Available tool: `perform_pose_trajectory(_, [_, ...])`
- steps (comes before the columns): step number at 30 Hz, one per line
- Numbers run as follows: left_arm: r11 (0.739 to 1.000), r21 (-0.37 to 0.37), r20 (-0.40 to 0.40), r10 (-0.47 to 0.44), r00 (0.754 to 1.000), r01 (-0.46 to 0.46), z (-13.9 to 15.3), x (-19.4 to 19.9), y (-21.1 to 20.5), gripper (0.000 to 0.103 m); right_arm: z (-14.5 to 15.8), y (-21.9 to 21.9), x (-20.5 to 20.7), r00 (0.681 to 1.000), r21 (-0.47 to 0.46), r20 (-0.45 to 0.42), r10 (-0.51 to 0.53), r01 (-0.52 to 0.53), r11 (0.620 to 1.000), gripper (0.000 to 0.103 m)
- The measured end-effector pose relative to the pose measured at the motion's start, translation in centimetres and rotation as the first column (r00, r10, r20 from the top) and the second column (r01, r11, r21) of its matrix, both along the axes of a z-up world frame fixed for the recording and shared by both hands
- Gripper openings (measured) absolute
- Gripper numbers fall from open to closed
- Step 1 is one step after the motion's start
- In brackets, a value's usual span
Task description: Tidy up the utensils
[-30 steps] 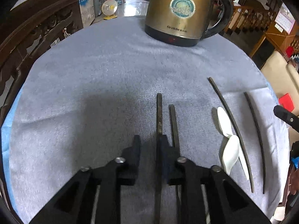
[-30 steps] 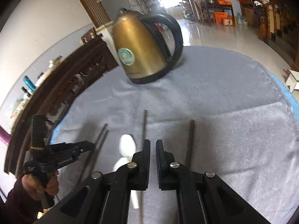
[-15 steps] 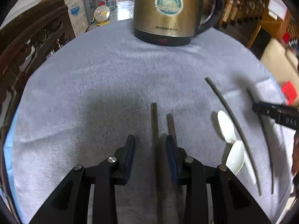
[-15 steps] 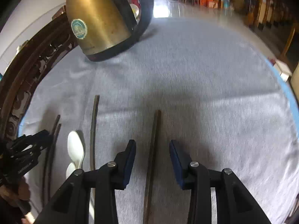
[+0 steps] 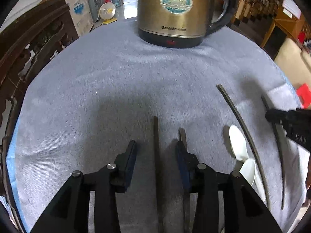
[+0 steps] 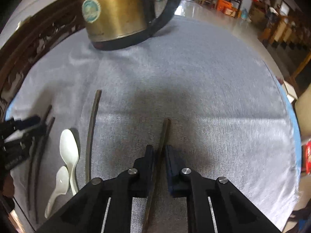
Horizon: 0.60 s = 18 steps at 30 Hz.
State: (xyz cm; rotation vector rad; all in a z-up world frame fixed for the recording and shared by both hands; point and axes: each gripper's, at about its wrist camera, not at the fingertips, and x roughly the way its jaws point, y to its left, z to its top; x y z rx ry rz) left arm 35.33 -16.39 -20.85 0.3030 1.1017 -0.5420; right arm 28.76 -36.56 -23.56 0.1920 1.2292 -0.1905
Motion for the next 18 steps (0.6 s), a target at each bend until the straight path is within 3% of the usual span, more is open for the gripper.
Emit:
perform_pose_trajectory(1, [1.0,0.011,0.011,0.008,1.0,-0.008,0.0,0.1,0.3,0.025,0.1,-0.1,-0.1,1.0,0.012,0.001,0.0,0.0,1.0,0.009])
perform_pose_trajectory(2, [1.0,0.009,0.009,0.008,1.0,-0.008,0.0,0.3,0.5,0.007,0.2,-0.4,-0.4,1.0,0.032,0.007,-0.008,0.008,0.999,0.009])
perform_pose_trajectory(3, [1.0,-0.003,-0.008,0.013,1.0,-0.013,0.1,0.5,1.0,0.005,0.4,-0.6,-0.8,1.0,0.044,0.02,-0.018,0.018,0.999,0.009])
perform_pose_trajectory(5, [0.998,-0.038,-0.03,0.051,0.998,-0.053,0.2,0.7,2.4,0.005,0.9,-1.1,-1.7,0.998,0.071,0.06,-0.03,0.026,0.997,0.009])
perform_pose_trajectory(8, [0.99,-0.104,-0.003,0.101,0.995,-0.101,1.4,0.0,4.8,0.005,2.7,-1.6,-3.8,0.99,0.097,0.131,-0.056,0.043,0.994,0.009])
perform_pose_trajectory(12, [0.965,-0.207,0.085,0.182,0.98,-0.161,5.0,-2.6,8.3,0.005,5.8,-1.6,-7.5,0.966,0.099,0.243,-0.082,0.059,0.993,0.009])
perform_pose_trajectory(18, [0.931,-0.316,0.232,0.261,0.937,-0.182,10.4,-8.9,12.3,0.005,10.0,-0.3,-13.6,0.895,0.09,0.426,-0.131,0.102,0.991,0.009])
